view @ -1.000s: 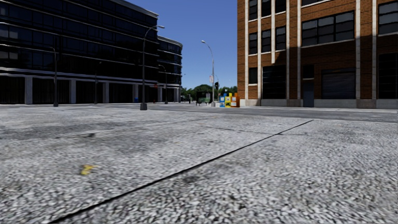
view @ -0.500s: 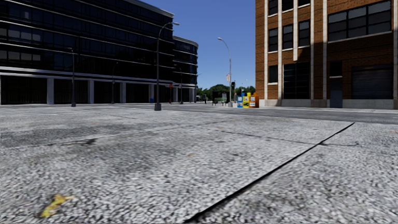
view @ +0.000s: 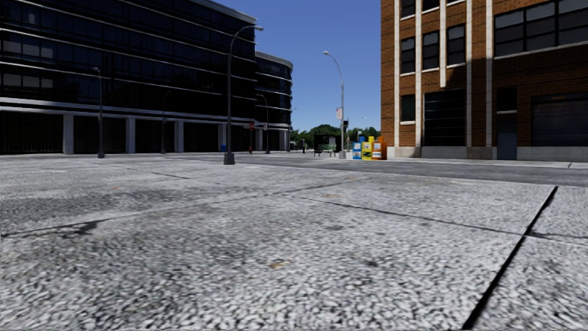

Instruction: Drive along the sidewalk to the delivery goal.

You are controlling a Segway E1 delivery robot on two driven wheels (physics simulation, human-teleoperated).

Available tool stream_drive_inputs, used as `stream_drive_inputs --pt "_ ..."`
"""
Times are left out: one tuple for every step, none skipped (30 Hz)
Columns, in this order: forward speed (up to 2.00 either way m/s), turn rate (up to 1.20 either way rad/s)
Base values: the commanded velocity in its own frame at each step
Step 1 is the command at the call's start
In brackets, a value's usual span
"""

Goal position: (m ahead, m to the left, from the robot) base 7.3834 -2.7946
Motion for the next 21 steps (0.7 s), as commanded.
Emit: stream_drive_inputs --pt "1.70 0.00" --pt "1.70 0.00" --pt "1.70 0.00" --pt "1.70 0.00" --pt "1.70 0.00" --pt "1.70 0.00" --pt "1.70 0.00" --pt "1.70 0.00" --pt "1.70 0.00" --pt "1.70 0.00" --pt "1.70 0.00" --pt "1.70 0.00" --pt "1.70 0.00" --pt "1.70 0.00" --pt "1.70 0.00" --pt "1.70 0.00" --pt "1.70 0.00" --pt "1.70 0.00" --pt "1.70 0.00" --pt "1.70 0.00" --pt "1.70 0.00"
